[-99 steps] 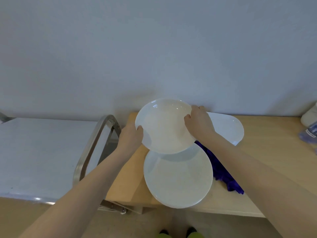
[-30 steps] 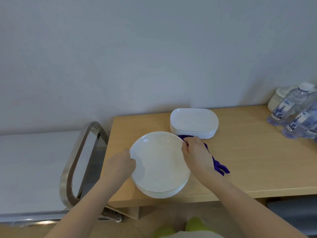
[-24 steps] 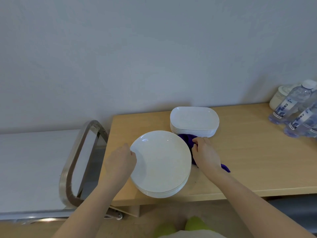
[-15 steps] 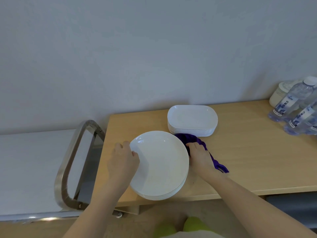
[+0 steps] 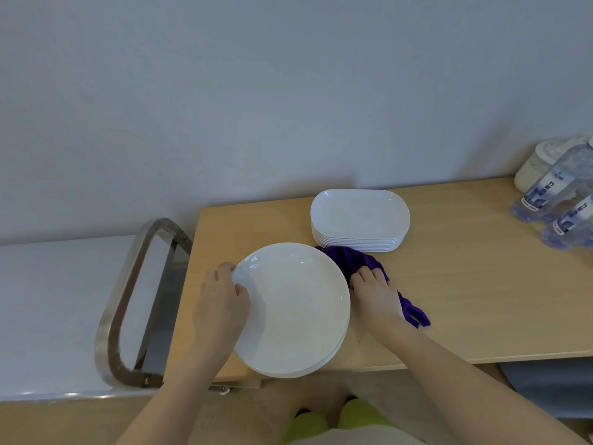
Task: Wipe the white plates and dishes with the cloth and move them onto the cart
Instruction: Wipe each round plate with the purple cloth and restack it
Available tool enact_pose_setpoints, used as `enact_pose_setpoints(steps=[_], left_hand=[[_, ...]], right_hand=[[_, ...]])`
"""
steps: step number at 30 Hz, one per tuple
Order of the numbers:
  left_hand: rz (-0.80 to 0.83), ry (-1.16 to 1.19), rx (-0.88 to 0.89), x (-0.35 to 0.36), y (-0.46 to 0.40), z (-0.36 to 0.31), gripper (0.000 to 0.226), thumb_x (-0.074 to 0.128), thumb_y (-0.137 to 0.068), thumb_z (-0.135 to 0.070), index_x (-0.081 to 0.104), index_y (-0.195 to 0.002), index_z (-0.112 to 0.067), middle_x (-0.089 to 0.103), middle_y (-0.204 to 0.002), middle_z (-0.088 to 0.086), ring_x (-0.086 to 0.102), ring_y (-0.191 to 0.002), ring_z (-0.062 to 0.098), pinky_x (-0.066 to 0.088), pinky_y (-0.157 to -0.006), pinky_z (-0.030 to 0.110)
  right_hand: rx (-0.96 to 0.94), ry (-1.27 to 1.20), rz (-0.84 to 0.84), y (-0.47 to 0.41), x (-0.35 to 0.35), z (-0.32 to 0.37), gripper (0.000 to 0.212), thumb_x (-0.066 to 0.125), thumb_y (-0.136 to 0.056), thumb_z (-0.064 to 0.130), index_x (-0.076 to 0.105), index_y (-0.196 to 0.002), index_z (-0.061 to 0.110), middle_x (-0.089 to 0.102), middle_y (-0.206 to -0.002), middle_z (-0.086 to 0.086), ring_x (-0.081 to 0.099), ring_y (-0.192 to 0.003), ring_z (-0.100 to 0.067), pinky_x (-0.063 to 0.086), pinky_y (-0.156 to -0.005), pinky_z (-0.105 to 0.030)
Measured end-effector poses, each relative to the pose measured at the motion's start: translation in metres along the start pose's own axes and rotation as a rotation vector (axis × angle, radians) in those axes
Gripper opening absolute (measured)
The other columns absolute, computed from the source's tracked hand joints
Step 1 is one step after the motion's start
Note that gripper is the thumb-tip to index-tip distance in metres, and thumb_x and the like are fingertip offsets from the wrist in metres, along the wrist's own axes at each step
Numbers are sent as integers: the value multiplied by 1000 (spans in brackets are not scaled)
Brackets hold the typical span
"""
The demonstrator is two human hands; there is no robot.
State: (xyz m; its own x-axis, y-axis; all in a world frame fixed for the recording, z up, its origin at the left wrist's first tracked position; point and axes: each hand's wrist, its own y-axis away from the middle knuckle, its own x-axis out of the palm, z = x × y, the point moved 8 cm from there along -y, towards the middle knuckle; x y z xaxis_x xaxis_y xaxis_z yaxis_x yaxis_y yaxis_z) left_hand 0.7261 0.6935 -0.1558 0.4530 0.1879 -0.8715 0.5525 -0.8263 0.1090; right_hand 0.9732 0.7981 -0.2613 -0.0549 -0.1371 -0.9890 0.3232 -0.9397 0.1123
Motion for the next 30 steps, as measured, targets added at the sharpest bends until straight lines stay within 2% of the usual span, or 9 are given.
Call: enact_pose_setpoints(steps=[3, 6, 8, 11, 14, 16, 20, 24, 30], left_hand=[[0, 10, -5, 1, -3, 1, 34, 42, -94, -14, 43, -128, -20, 48, -114, 0, 52, -89, 20, 53, -70, 38], [-2, 22, -8, 3, -5, 4, 33, 42, -94, -13, 44, -126, -20, 49, -114, 0, 52, -87, 21, 53, -70, 40], [-5, 34, -17, 4, -6, 6, 32, 41, -94, -13, 45, -124, -20, 51, -112, 0, 53, -85, 21, 52, -68, 39], [-5, 72, -36, 5, -8, 10, 30, 41, -93, -12, 47, -120, -22, 54, -107, -1, 54, -82, 20, 52, -67, 38], [6, 118, -55, 6, -10, 14, 28, 39, -91, -11, 49, -114, -23, 56, -105, -2, 55, -83, 20, 52, -70, 41], [13, 138, -46, 6, -10, 15, 28, 39, -92, -12, 50, -115, -23, 56, -106, -3, 55, -84, 19, 53, -72, 43], [15, 146, -14, 6, -11, 16, 29, 39, -93, -12, 51, -116, -24, 56, -108, -4, 55, -87, 17, 54, -71, 43], [22, 165, -9, 7, -12, 19, 31, 38, -93, -11, 52, -117, -25, 57, -110, -5, 55, -87, 16, 53, -71, 40], [50, 210, 16, 6, -12, 22, 34, 39, -93, -12, 52, -121, -26, 56, -114, -7, 55, -93, 16, 52, -76, 39]], right_hand=[[66, -118, -67, -1, -15, -9, 13, 38, -100, 15, 50, -105, 13, 55, -107, -2, 48, -99, -20, 40, -77, -29], [201, -387, -127, 0, -33, -28, 12, 38, -99, 12, 49, -97, 8, 58, -89, -6, 52, -77, -26, 42, -64, -36], [287, -606, -153, 2, -44, -43, 11, 39, -95, 7, 49, -90, 9, 58, -78, -6, 52, -69, -27, 43, -60, -38], [390, -966, -230, 4, -67, -62, 17, 39, -95, 12, 49, -82, 17, 58, -74, -1, 51, -67, -19, 41, -59, -30], [431, -1182, -312, 4, -93, -78, 14, 46, -96, 17, 56, -86, 18, 62, -76, 5, 57, -72, -11, 42, -65, -22], [433, -1335, -324, 4, -107, -81, 13, 51, -95, 18, 61, -92, 10, 64, -74, 7, 57, -67, -9, 44, -67, -24], [363, -1671, -344, 4, -147, -66, 16, 53, -96, 13, 60, -81, 13, 63, -67, 9, 54, -58, -6, 47, -62, -26], [198, -1769, -384, 5, -204, -39, 18, 54, -95, 11, 61, -79, 13, 64, -71, 5, 55, -62, -11, 48, -63, -29], [9, -1598, -353, 12, -260, 16, 15, 55, -94, 17, 63, -81, 16, 68, -72, 8, 58, -64, -10, 48, -66, -32]])
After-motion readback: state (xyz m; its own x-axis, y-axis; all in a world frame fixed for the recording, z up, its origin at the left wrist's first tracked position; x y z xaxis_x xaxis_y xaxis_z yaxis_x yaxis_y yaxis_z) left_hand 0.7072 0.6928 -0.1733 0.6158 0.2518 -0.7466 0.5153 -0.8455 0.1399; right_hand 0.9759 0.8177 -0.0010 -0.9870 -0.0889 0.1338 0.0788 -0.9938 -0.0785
